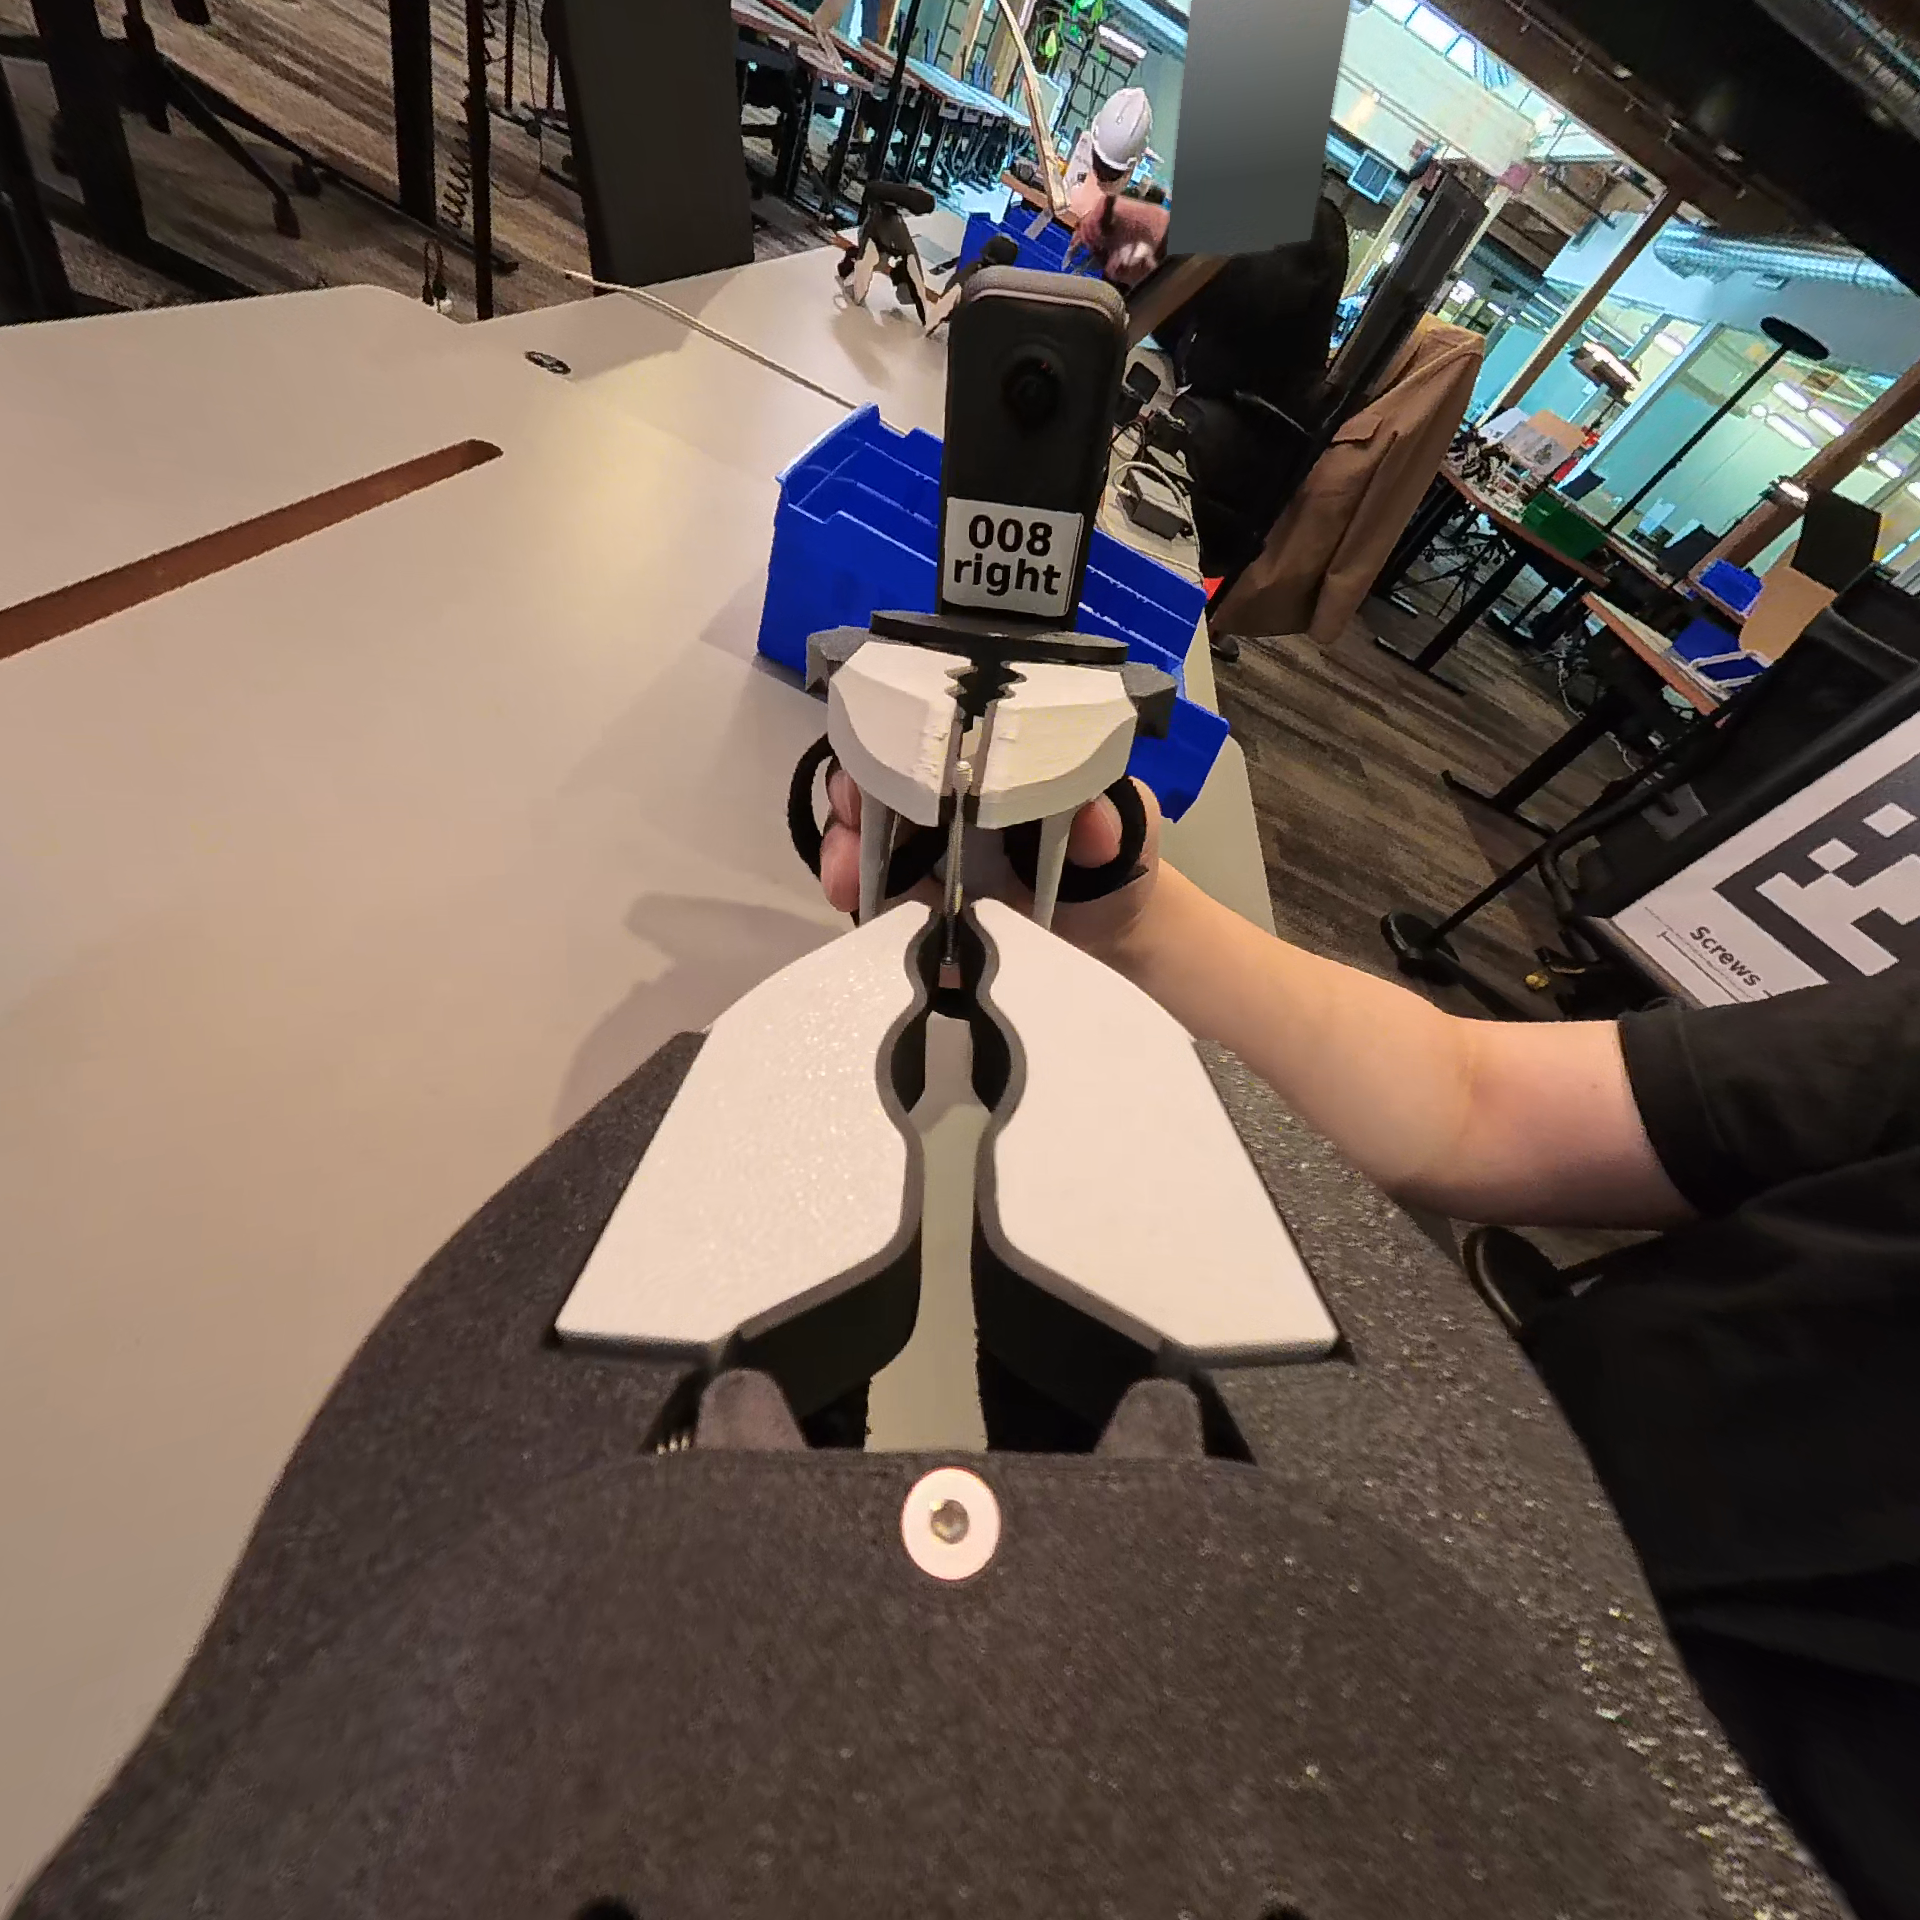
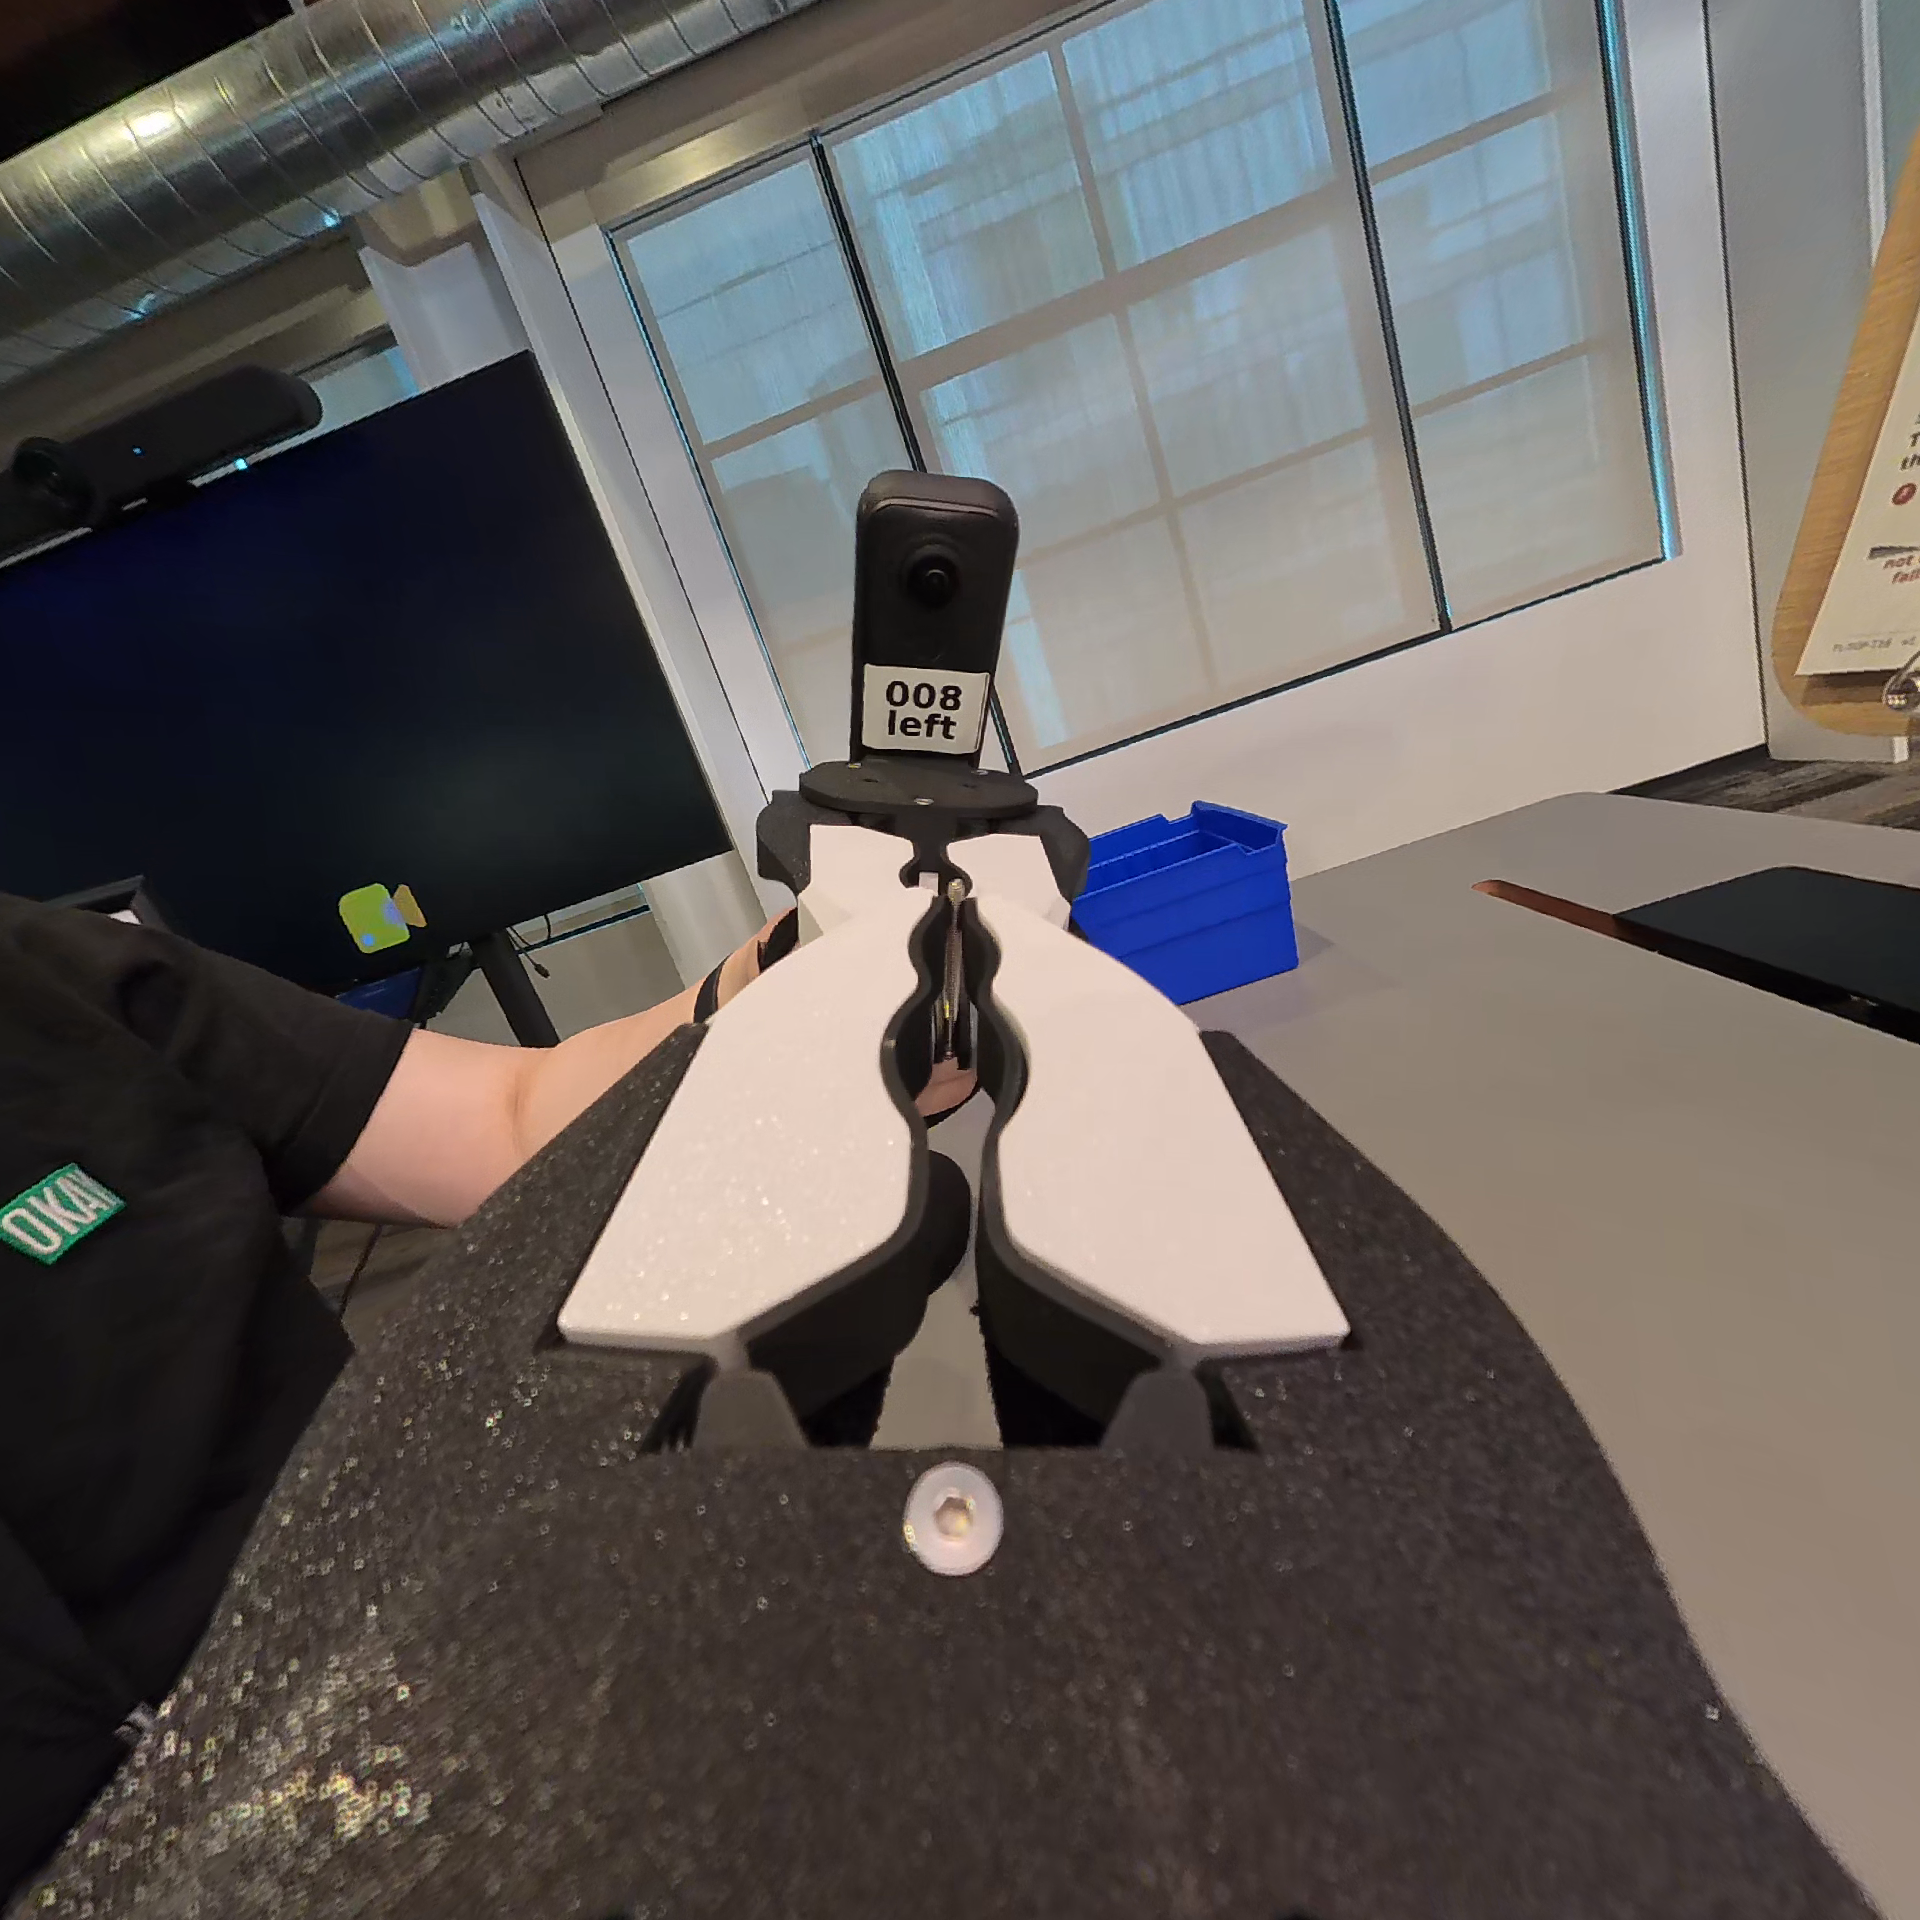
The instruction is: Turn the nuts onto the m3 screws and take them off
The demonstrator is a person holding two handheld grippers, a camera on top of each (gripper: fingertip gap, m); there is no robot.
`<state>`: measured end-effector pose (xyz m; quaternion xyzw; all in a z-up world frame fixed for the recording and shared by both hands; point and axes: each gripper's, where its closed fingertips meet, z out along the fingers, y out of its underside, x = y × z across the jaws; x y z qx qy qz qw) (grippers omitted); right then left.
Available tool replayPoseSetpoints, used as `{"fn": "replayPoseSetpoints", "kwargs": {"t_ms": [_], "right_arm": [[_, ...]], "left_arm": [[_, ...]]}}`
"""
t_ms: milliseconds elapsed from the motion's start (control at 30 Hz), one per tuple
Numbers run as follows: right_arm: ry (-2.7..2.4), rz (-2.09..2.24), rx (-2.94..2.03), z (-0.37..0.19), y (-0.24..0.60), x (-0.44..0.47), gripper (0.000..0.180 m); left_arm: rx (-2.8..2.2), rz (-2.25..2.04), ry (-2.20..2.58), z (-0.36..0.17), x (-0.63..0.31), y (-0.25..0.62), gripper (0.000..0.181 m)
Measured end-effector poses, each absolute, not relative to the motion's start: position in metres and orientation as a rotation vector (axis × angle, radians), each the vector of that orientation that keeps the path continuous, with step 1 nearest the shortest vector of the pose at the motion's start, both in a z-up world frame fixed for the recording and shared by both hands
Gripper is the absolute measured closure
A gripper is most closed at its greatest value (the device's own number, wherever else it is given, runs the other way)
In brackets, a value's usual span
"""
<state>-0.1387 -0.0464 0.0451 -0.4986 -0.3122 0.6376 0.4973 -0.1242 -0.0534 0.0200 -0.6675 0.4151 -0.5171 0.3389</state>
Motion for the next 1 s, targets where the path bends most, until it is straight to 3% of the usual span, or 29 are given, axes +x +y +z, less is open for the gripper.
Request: {"fn": "replayPoseSetpoints", "kwargs": {"t_ms": [1000], "right_arm": [[-0.709, 1.581, -1.262, 0.0393, -0.0387, -0.1362, 0.177]], "left_arm": [[-1.8, -1.368, 1.063, 0.015, -0.1233, -0.0475, 0.178]]}}
